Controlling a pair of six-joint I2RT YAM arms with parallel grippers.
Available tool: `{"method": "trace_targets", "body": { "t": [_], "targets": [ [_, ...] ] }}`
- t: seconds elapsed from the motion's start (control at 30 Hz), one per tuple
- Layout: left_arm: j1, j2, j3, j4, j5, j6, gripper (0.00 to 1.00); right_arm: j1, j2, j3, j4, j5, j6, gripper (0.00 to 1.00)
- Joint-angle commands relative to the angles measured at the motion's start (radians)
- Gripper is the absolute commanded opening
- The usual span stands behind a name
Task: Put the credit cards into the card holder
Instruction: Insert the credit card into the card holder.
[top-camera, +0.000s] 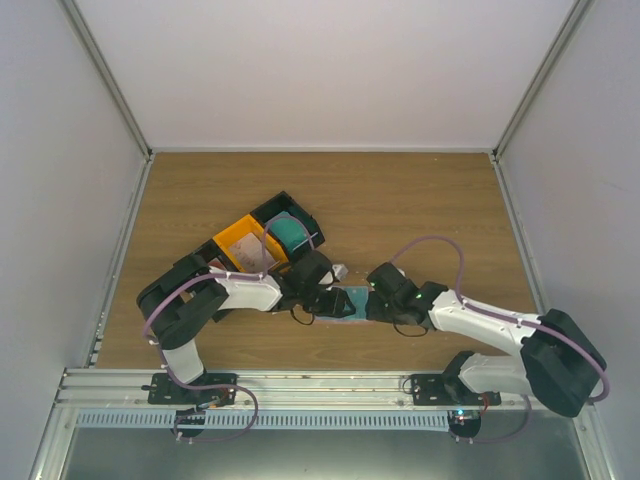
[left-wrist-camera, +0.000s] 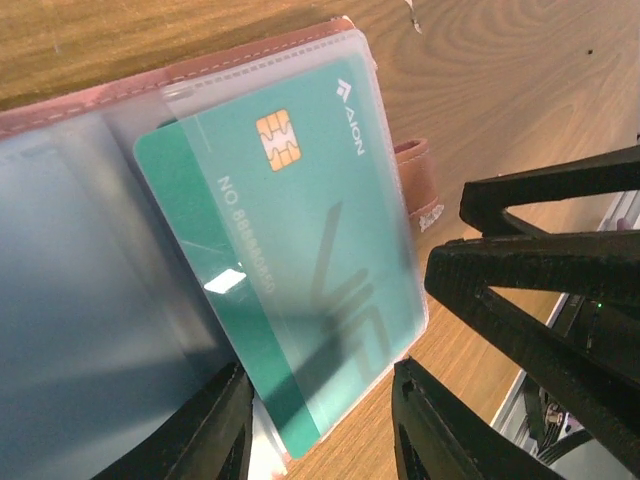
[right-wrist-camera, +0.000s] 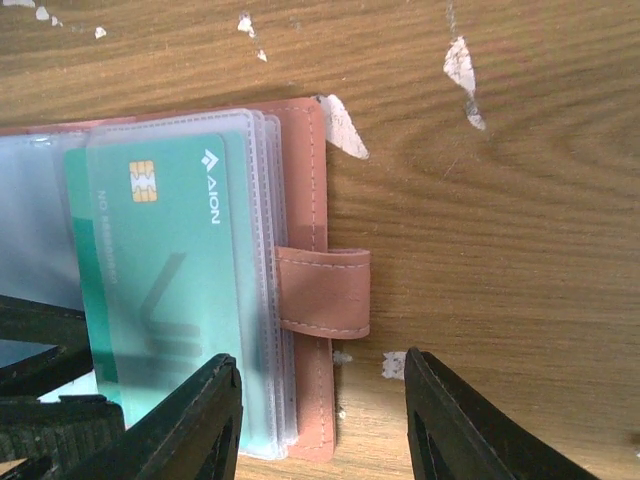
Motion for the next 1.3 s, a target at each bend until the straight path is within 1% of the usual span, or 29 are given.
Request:
{"method": "trace_targets", "body": {
  "t": [0.0,0.17,0.3,0.4,0.53,0.63,0.7,0.77,0.9,1.13,1.27],
  "targets": [
    [-0.009,-0.01,0.022,-0.094,-0.043,0.033,0.43,-0.016,-0.03,0.0,-0.012,0.041,-0.002,0.45],
    [0.011,-0.047,0.036,-0.155,-0.047,0.049,0.43,-0.069,-0.061,-0.005,-0.012,0.032,-0.048,0.38],
    [0.03,-0.084,0.039,-0.189,-0.039,0.068,0.44,-0.121,-0.086,-0.023,0.026,-0.033,-0.108,0.37],
    [0.053,-0.117,0.037,-0.224,-0.047,0.083,0.45,-0.154,-0.101,-0.042,0.057,-0.083,-0.145,0.39],
    [0.093,-0.173,0.022,-0.286,-0.108,0.093,0.45,-0.194,-0.1,-0.07,0.114,-0.175,-0.184,0.4],
    [0.133,-0.211,0.001,-0.328,-0.157,0.09,0.45,-0.214,-0.091,-0.088,0.15,-0.221,-0.203,0.38],
    [0.165,-0.23,-0.018,-0.343,-0.164,0.087,0.45,-0.227,-0.078,-0.095,0.166,-0.249,-0.222,0.34],
    [0.197,-0.239,-0.038,-0.355,-0.167,0.081,0.46,-0.233,-0.065,-0.092,0.168,-0.251,-0.241,0.34],
    [0.232,-0.236,-0.068,-0.348,-0.137,0.073,0.48,-0.245,-0.036,-0.088,0.175,-0.248,-0.259,0.33],
    [0.238,-0.194,-0.088,-0.297,-0.059,0.056,0.51,-0.248,0.015,-0.095,0.188,-0.245,-0.256,0.33],
    [0.238,-0.168,-0.101,-0.251,0.005,0.043,0.51,-0.248,0.02,-0.112,0.227,-0.292,-0.252,0.29]
  ]
}}
